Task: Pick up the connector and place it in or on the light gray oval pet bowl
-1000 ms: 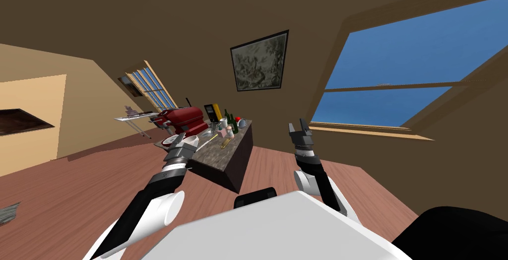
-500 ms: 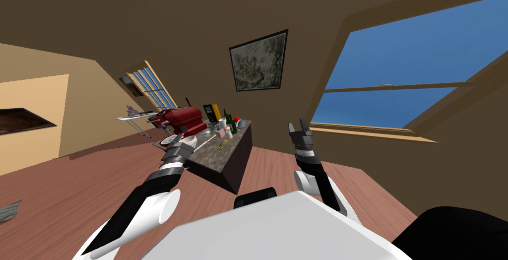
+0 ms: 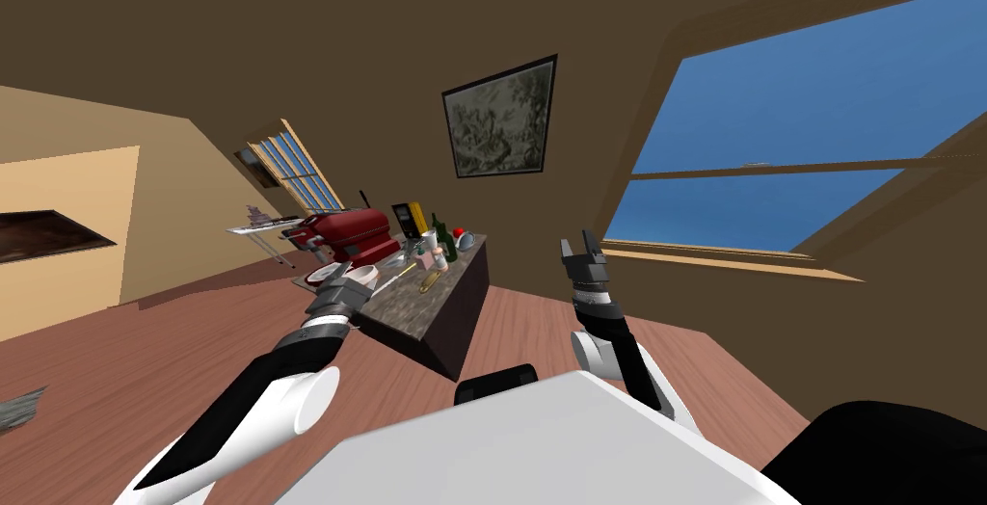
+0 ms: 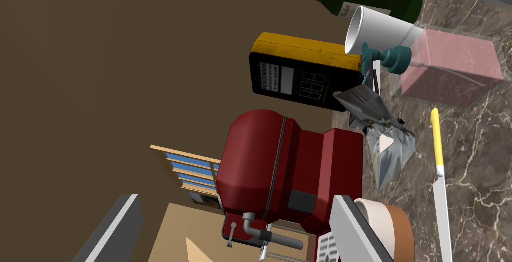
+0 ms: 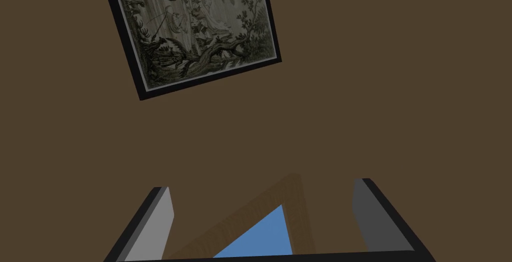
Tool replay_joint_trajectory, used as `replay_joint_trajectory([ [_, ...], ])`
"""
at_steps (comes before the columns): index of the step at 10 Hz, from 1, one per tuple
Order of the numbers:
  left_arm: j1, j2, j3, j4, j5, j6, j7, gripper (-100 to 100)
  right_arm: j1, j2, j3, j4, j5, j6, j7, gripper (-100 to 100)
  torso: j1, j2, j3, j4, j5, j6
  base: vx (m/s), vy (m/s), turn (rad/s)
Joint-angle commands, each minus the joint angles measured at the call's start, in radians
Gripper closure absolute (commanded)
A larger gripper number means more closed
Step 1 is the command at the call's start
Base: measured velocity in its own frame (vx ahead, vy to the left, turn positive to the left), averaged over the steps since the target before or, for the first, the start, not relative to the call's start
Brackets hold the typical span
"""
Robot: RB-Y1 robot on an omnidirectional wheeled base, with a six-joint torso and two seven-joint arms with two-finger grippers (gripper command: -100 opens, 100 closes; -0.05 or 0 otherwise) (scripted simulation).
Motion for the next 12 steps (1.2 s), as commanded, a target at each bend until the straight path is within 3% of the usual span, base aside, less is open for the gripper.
replay_joint_trajectory([
  [1,0.002,0.0,0.003,-0.003,0.003,0.028,0.002,-100,0.0,0.0,0.0,0.0,0.0,0.0,0.0,0,0.0,0.0,0.0,0.0,0.0,0.0,0.017,-0.031,0.004],
  [2,-0.008,0.007,0.032,-0.003,0.022,0.07,0.018,-100,0.0,0.0,0.0,0.0,0.0,0.0,0.0,0,0.001,0.001,0.001,0.0,0.0,0.0,0.025,-0.059,0.014],
  [4,-0.008,0.007,0.032,-0.003,0.022,0.102,0.018,-100,0.0,0.0,0.0,0.0,0.0,0.0,0.0,0,0.0,0.001,0.0,0.0,0.0,0.0,0.019,-0.046,0.009],
  [5,-0.017,0.013,0.061,-0.001,0.04,0.141,0.034,-100,0.0,0.0,0.0,0.0,0.0,0.0,0.0,0,0.001,0.001,0.001,0.0,0.0,0.0,0.046,-0.054,0.013],
  [7,-0.017,0.013,0.061,-0.001,0.04,0.176,0.034,-100,0.0,0.0,0.0,0.0,0.0,0.0,0.0,0,0.0,0.0,0.0,0.0,0.0,0.0,0.03,-0.054,0.008],
  [8,-0.025,0.02,0.089,0.001,0.058,0.212,0.051,-100,0.0,0.0,0.0,0.0,0.0,0.0,0.0,0,0.001,0.001,0.0,0.0,0.0,0.0,0.047,-0.069,0.009],
  [10,-0.025,0.02,0.089,0.001,0.058,0.252,0.051,-100,0.0,0.0,0.0,0.0,0.0,0.0,0.0,0,-0.001,-0.001,0.0,0.0,0.0,0.0,0.035,-0.05,0.009],
  [11,-0.032,0.028,0.116,0.006,0.076,0.285,0.068,-100,0.0,0.0,0.0,0.0,0.0,0.0,0.0,0,0.001,0.001,0.0,0.0,0.0,0.0,0.049,-0.049,0.006],
  [12,-0.032,0.028,0.116,0.006,0.076,0.311,0.068,-100,0.0,0.0,0.0,0.0,0.0,0.0,0.0,0,0.001,0.0,0.0,0.0,0.0,0.0,0.051,-0.054,0.014],
])
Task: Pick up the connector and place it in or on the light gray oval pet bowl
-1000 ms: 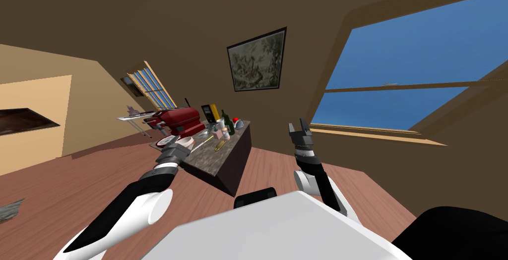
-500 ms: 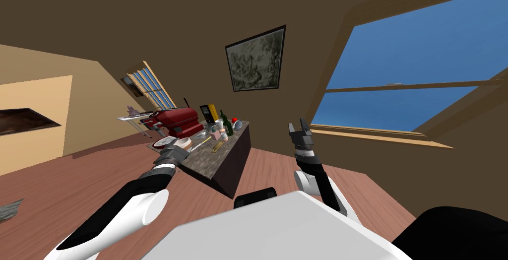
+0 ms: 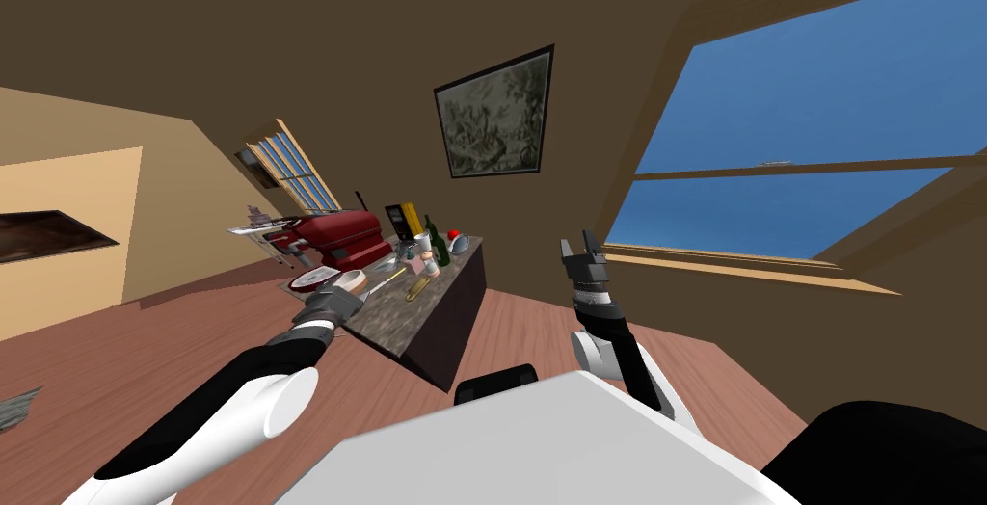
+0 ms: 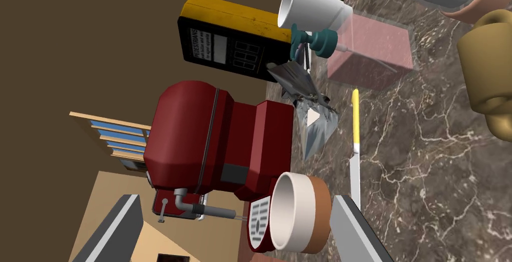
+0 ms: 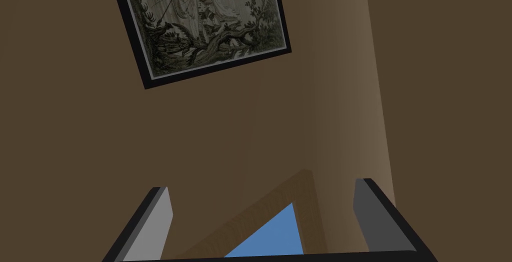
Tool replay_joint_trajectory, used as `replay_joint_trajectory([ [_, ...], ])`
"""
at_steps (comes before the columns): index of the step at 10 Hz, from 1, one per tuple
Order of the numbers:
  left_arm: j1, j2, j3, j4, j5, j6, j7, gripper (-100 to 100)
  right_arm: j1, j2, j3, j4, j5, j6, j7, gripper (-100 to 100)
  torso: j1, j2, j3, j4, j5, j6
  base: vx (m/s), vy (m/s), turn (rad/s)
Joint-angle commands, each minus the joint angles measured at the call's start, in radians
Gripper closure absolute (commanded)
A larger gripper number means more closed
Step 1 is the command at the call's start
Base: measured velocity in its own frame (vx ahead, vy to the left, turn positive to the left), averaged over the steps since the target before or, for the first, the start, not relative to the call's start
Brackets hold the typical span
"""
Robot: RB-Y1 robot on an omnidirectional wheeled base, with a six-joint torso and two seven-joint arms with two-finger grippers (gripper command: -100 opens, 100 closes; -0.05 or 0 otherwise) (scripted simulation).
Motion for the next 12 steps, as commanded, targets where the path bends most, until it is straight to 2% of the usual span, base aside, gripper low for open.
replay_joint_trajectory([
  [1,0.0,0.002,0.005,-0.002,0.004,0.04,0.004,-100,0.0,0.0,0.0,0.0,0.0,0.0,0.0,0,0.0,0.0,0.0,0.0,0.0,0.0,0.028,-0.029,0.001],
  [2,-0.005,0.01,0.031,0.004,0.021,0.075,0.021,-100,0.0,0.0,0.0,0.0,0.0,0.0,0.0,0,0.001,0.001,0.001,0.0,0.0,0.0,0.068,-0.055,0.006],
  [4,-0.005,0.01,0.031,0.004,0.021,0.118,0.021,-100,0.0,0.0,0.0,0.0,0.0,0.0,0.0,0,0.0,-0.001,-0.001,0.0,0.0,0.0,0.047,-0.045,0.007],
  [5,-0.009,0.018,0.056,0.012,0.037,0.156,0.038,-100,0.0,0.0,0.0,0.0,0.0,0.0,0.0,0,0.001,0.001,0.0,0.0,0.0,0.0,0.056,-0.057,0.002],
  [7,-0.009,0.018,0.056,0.012,0.037,0.196,0.038,-100,0.0,0.0,0.0,0.0,0.0,0.0,0.0,0,-0.001,-0.001,0.0,0.0,0.0,0.0,0.05,-0.046,0.008],
  [8,-0.012,0.027,0.079,0.02,0.052,0.24,0.056,-100,0.0,0.0,0.0,0.0,0.0,0.0,0.0,0,0.001,0.0,0.0,0.0,0.0,0.0,0.09,-0.038,-0.001],
  [10,-0.012,0.027,0.079,0.02,0.052,0.274,0.056,-100,0.0,0.0,0.0,0.0,0.0,0.0,0.0,0,0.001,-0.002,-0.001,-0.001,0.0,0.0,0.061,-0.037,0.005],
  [11,-0.013,0.036,0.101,0.031,0.066,0.315,0.074,-100,0.0,0.0,0.0,0.0,0.0,0.0,0.0,0,0.002,0.0,0.0,0.0,0.0,0.0,0.072,-0.042,0.001],
  [12,-0.013,0.036,0.101,0.031,0.066,0.347,0.074,-100,0.0,0.0,0.0,0.0,0.0,0.0,0.0,0,0.001,-0.001,-0.001,0.0,0.0,0.0,0.093,-0.047,0.004],
])
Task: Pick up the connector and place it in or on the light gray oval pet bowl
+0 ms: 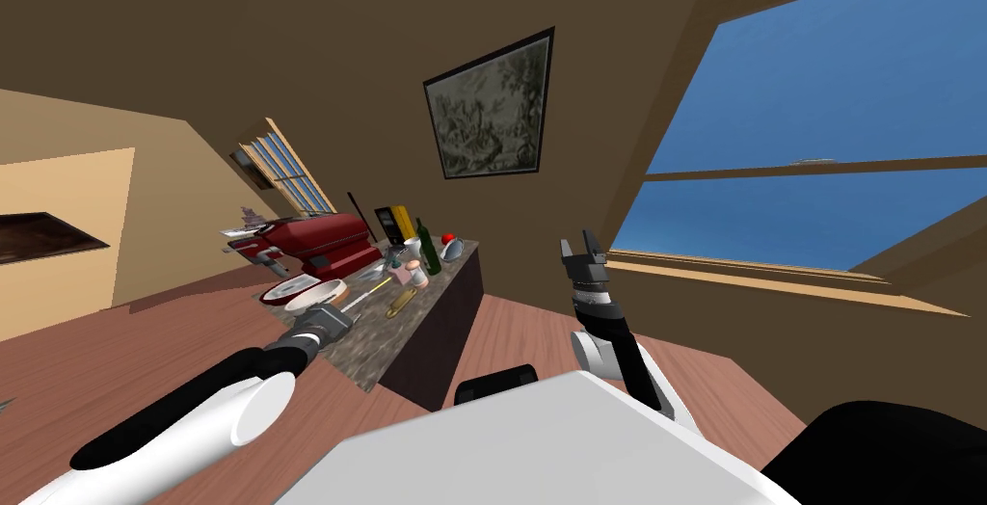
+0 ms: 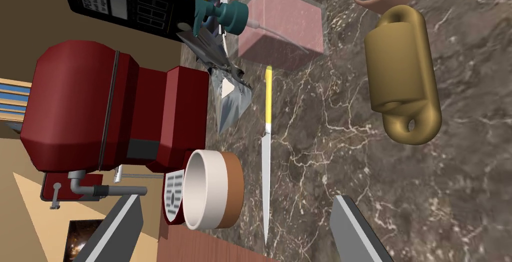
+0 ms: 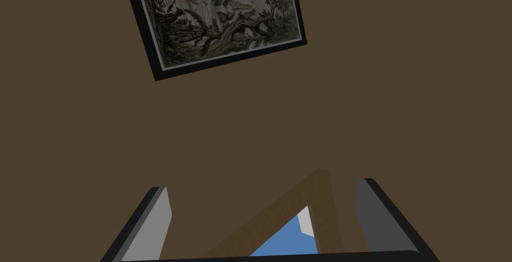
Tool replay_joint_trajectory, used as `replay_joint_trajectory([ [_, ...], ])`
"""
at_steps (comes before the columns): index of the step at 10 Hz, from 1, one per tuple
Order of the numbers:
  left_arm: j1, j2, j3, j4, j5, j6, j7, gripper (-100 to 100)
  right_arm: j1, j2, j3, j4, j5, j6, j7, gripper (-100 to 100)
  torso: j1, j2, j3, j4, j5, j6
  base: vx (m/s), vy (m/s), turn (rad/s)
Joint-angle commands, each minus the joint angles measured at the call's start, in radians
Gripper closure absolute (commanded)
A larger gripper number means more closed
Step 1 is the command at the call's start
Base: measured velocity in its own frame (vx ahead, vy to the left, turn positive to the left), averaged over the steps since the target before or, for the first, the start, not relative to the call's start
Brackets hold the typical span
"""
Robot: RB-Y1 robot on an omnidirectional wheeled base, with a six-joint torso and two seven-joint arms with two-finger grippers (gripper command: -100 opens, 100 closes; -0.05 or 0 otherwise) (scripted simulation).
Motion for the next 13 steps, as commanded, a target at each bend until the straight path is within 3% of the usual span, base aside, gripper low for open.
replay_joint_trajectory([
  [1,0.002,0.016,0.027,0.019,0.023,0.05,0.019,-100,0.0,0.0,0.0,0.0,0.0,0.0,0.0,0,0.0,0.0,0.0,0.0,0.0,0.0,0.134,-0.077,0.0],
  [3,0.002,0.016,0.027,0.019,0.023,0.099,0.019,-100,0.0,0.0,0.0,0.0,0.0,0.0,0.0,0,-0.001,-0.001,-0.001,0.0,0.0,0.0,0.068,-0.039,0.006],
  [4,0.003,0.026,0.046,0.031,0.035,0.132,0.036,-100,0.0,0.0,0.0,0.0,0.0,0.0,0.0,0,0.001,0.002,0.001,0.0,0.0,0.0,0.076,-0.042,-0.011],
  [6,0.003,0.026,0.046,0.031,0.035,0.173,0.036,-100,0.0,0.0,0.0,0.0,0.0,0.0,0.0,0,0.001,0.0,0.0,0.0,0.0,0.0,0.074,-0.021,0.005],
  [7,0.005,0.037,0.064,0.045,0.047,0.212,0.054,-100,0.0,0.0,0.0,0.0,0.0,0.0,0.0,0,0.002,0.002,0.001,0.0,0.0,0.0,0.075,-0.019,-0.007],
  [9,0.005,0.037,0.064,0.045,0.047,0.247,0.054,-100,0.0,0.0,0.0,0.0,0.0,0.0,0.0,0,0.001,0.0,0.0,0.0,0.0,0.0,0.071,-0.028,0.002],
  [13,0.011,0.061,0.097,0.073,0.067,0.356,0.087,-100,0.0,0.0,0.0,0.0,0.0,0.0,0.0,0,0.002,0.001,0.0,0.0,0.0,0.0,0.089,-0.028,-0.003],
])
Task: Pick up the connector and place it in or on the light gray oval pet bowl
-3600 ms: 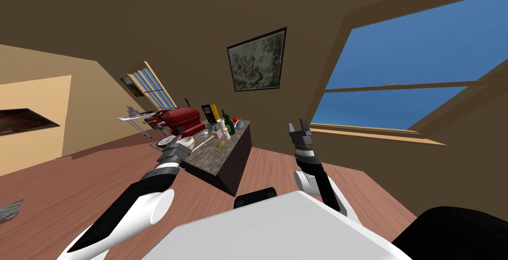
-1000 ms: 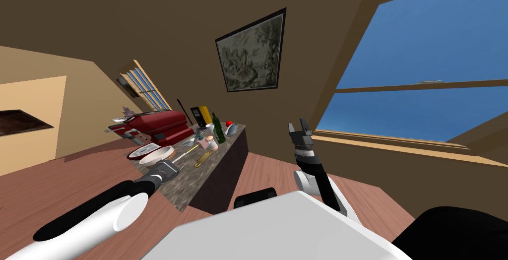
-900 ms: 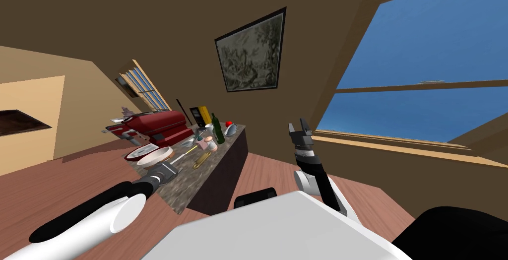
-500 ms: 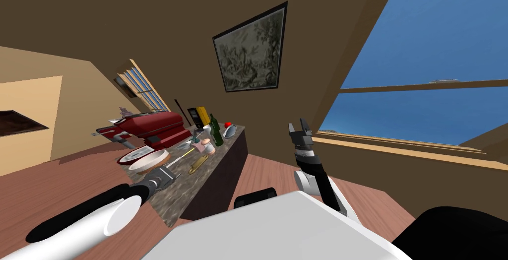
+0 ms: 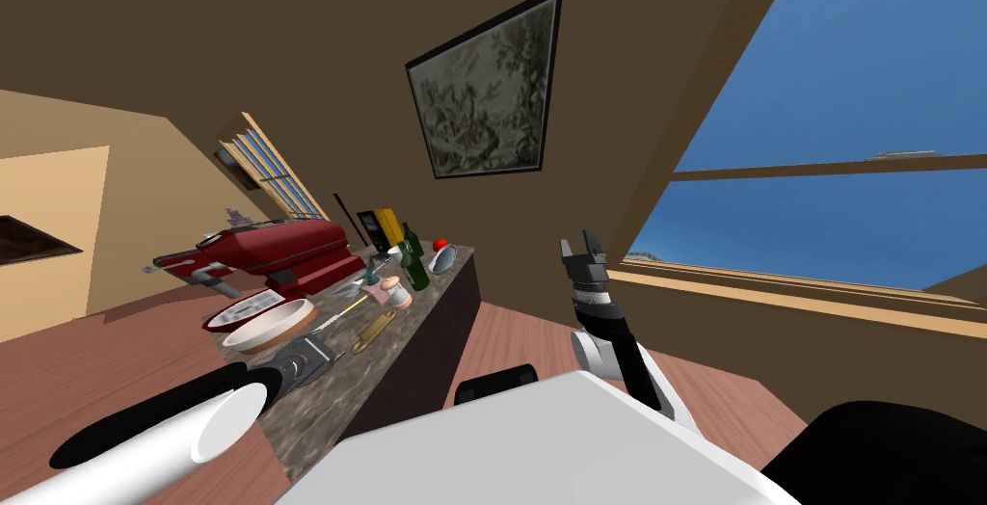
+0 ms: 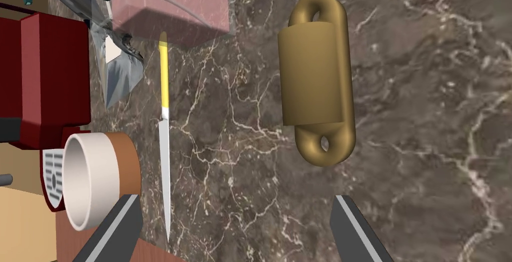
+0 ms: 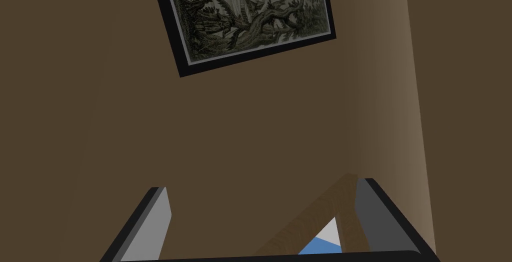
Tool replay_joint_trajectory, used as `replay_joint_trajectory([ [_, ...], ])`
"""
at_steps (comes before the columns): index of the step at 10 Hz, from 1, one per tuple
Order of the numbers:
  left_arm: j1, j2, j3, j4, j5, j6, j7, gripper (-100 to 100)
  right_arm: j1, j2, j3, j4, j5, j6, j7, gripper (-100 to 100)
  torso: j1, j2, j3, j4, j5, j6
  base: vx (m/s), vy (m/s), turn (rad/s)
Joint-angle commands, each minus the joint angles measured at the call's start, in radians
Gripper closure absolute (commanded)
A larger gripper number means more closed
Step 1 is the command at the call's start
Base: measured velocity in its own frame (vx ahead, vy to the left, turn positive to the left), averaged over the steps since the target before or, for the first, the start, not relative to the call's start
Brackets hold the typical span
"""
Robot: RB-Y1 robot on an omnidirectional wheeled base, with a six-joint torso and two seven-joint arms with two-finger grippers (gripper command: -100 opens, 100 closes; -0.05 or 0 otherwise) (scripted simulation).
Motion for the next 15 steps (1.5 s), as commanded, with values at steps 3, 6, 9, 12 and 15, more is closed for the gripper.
replay_joint_trajectory([
  [3,0.003,0.025,0.028,0.025,0.022,0.105,0.024,-100,0.0,0.0,0.0,0.0,0.0,0.0,0.0,0,-0.001,-0.003,-0.002,-0.001,0.0,0.0,0.117,-0.028,-0.002],
  [6,0.007,0.038,0.042,0.039,0.03,0.179,0.04,-100,0.0,0.0,0.0,0.0,0.0,0.0,0.0,0,-0.001,-0.002,-0.001,0.0,0.0,0.0,0.087,-0.021,-0.004],
  [9,0.011,0.05,0.054,0.053,0.037,0.246,0.054,-100,0.0,0.0,0.0,0.0,0.0,0.0,0.0,0,0.0,-0.001,-0.001,0.0,0.0,0.0,0.085,-0.007,-0.004],
  [12,0.02,0.073,0.075,0.08,0.05,0.333,0.081,-100,0.0,0.0,0.0,0.0,0.0,0.0,0.0,0,0.0,-0.003,-0.002,-0.001,0.0,0.0,0.124,-0.019,-0.008],
  [15,0.024,0.084,0.085,0.092,0.055,0.405,0.093,-100,0.0,0.0,0.0,0.0,0.0,0.0,0.0,0,0.001,-0.003,-0.002,-0.001,0.0,0.0,0.109,-0.004,-0.005],
])
